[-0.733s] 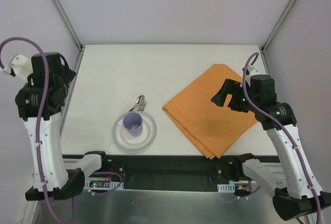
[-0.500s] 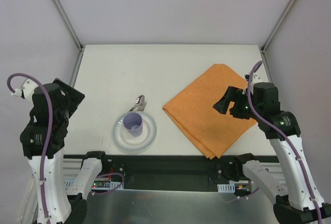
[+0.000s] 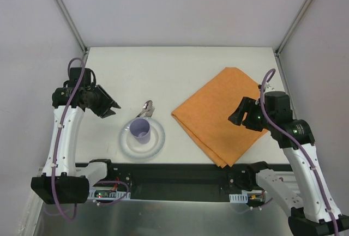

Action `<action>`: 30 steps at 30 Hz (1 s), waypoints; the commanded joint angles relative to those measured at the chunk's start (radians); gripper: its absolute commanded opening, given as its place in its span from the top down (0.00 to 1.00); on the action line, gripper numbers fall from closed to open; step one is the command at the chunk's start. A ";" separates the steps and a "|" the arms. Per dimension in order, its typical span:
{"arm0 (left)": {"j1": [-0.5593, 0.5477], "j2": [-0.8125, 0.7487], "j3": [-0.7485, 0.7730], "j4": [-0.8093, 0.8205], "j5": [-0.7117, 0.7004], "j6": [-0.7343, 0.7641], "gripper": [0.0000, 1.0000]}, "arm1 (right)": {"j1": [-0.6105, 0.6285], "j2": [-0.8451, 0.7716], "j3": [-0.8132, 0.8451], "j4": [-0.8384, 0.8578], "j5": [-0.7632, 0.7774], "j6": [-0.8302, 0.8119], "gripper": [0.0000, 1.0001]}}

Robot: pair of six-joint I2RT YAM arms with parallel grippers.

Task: Set the dinner table for one person
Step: Pick up the cup at the center of the board.

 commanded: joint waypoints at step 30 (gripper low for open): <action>-0.176 0.036 -0.308 0.210 0.019 -0.031 0.38 | 0.257 0.769 0.510 0.091 0.037 -0.034 0.09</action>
